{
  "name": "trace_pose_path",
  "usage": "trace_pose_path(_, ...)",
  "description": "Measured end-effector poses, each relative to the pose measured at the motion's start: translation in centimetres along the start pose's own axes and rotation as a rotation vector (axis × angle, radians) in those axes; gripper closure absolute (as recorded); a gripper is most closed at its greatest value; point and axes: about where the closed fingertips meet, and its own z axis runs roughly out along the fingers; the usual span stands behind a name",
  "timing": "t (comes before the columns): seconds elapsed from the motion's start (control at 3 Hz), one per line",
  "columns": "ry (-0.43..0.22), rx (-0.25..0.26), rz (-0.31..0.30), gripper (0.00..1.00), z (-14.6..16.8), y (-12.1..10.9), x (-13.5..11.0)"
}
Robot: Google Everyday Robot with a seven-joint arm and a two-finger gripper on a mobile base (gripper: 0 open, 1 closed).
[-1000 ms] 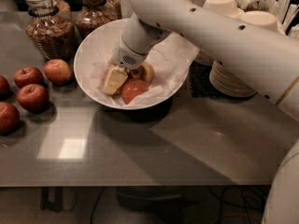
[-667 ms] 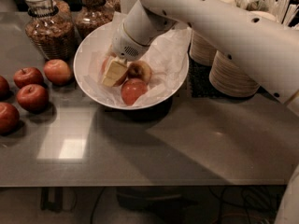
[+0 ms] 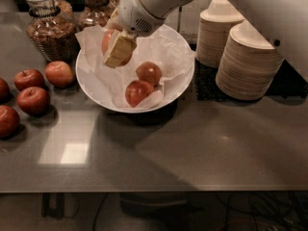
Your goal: Pick apple from white bowl
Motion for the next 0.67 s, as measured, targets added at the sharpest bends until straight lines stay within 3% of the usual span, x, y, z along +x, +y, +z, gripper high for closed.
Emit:
trace_pose_path(0.33, -0.01, 0.031, -0.034, 1.0, -1.92, -0.09, -1.04)
trace_pose_path(0.67, -0.01, 0.031, -0.034, 1.0, -1.92, -0.09, -1.04)
